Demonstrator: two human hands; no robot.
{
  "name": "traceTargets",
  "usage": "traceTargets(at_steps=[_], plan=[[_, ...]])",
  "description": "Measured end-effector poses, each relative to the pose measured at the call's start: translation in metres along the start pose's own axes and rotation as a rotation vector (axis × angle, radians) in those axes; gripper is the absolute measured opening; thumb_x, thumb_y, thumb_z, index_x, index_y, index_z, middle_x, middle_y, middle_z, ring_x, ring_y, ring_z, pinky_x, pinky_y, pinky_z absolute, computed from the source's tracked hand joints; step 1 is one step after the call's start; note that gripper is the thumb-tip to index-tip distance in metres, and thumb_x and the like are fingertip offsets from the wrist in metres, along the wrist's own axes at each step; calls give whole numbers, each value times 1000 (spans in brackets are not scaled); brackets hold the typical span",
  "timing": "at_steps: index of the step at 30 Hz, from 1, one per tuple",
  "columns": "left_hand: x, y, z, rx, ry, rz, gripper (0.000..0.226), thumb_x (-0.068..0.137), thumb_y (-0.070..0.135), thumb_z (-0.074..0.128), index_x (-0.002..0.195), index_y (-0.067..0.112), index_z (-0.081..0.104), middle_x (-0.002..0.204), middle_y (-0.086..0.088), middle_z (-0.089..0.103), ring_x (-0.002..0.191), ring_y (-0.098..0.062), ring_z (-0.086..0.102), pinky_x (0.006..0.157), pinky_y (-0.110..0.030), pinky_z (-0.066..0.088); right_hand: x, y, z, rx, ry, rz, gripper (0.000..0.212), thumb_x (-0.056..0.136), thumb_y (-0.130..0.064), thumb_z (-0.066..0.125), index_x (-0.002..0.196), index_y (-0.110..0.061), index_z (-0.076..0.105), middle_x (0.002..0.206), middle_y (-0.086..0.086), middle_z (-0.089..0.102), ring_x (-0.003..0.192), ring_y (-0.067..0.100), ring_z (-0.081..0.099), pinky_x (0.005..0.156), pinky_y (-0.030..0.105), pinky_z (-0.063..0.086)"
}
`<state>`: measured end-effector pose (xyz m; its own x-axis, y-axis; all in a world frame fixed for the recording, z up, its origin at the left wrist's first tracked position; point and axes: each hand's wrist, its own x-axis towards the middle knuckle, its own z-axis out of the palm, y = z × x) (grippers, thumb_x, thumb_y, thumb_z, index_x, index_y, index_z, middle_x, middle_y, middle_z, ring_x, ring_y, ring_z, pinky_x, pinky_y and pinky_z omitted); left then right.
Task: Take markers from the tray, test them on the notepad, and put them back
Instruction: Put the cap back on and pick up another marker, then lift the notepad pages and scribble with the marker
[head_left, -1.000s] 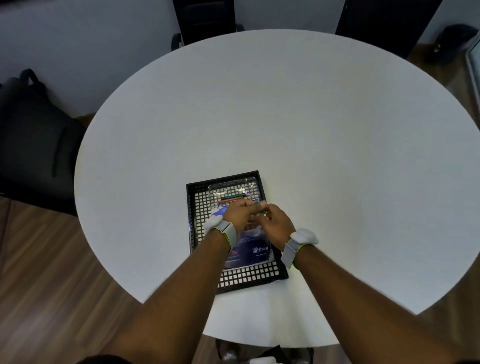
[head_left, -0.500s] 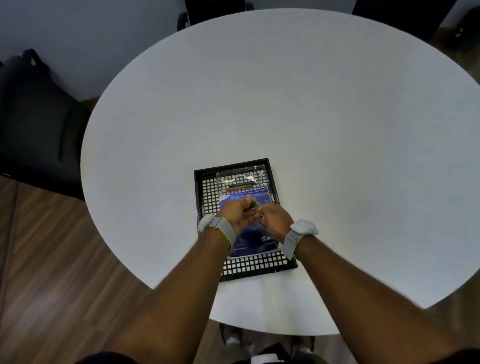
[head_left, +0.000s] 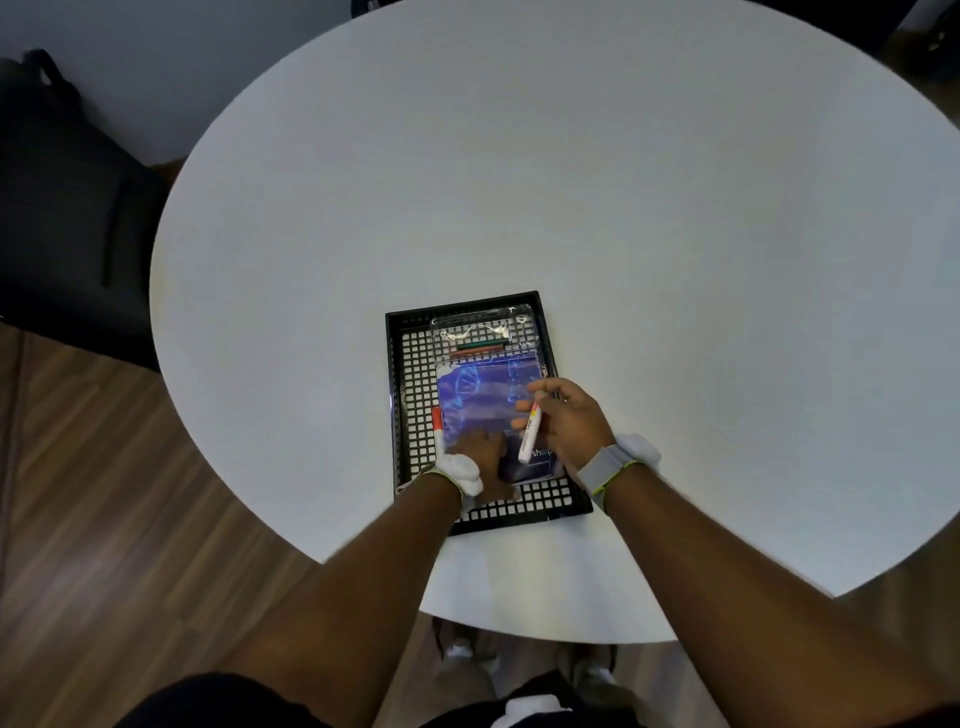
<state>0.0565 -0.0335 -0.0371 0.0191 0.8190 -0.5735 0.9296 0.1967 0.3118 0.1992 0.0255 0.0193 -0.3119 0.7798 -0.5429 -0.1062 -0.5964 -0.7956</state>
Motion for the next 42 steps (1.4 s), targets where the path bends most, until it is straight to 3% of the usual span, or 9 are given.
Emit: traceTargets(at_steps=[2,5,12,17,21,28,32,37,42], plan=[[-1,-5,6,-14,-16,11,73,61,43,82,120,13,53,119,-15,58,107,-35,58,90,-40,51,-1,-1,-6,185,-34,60,24,97,-7,41,107,-6,62,96,23,68,80,35,70,64,37,62],[-3,-9,4,-106,71,19,51,71,26,79,113,9,56,117,-16,59,103,-35,60,85,-34,50,0,3,-13,310,-52,86,34,92,1,40,119,-5,59,98,22,70,93,36,69,77,38,61],[0,-14,-4,-60,12,41,58,63,24,87,111,10,57,117,-13,54,95,-32,60,81,-32,50,-2,6,-14,296,-49,53,38,86,5,64,121,-7,55,94,18,72,84,30,71,77,35,62],[-4,-15,-3,-69,8,28,38,73,21,76,106,10,60,114,-12,54,96,-33,61,80,-30,49,-1,0,-8,139,-70,-5,19,89,-25,68,99,-12,57,76,12,63,65,24,64,63,34,54],[-5,-22,-11,-239,71,-32,11,81,18,60,77,12,68,77,-8,63,73,-32,65,60,-25,43,8,-6,-6,67,14,45,44,94,-53,48,90,-12,64,61,9,64,50,21,61,53,29,50],[12,-29,-58,-293,380,-173,43,79,26,34,84,-2,66,94,-25,63,83,-33,59,67,-29,32,26,-6,-8,30,47,60,24,98,-16,44,110,-4,61,71,15,69,65,28,67,59,31,57],[33,-43,-86,-236,518,-232,31,87,18,38,72,0,57,88,-24,56,84,-38,59,64,-32,34,26,4,-9,-108,-26,-14,14,98,-4,49,100,2,61,75,12,73,66,19,72,61,26,59],[56,-56,-105,-170,598,-240,20,90,7,46,83,-4,61,96,-24,55,86,-36,54,66,-31,32,36,29,-6,-527,48,-130,20,80,-23,62,69,-8,68,73,21,70,69,40,67,69,50,57],[78,-70,-108,-151,667,-254,16,87,5,45,82,-2,59,95,-25,55,88,-35,53,67,-31,28,56,37,0,-639,224,-117,24,67,-36,53,48,-23,47,52,-2,47,50,13,42,53,29,35]])
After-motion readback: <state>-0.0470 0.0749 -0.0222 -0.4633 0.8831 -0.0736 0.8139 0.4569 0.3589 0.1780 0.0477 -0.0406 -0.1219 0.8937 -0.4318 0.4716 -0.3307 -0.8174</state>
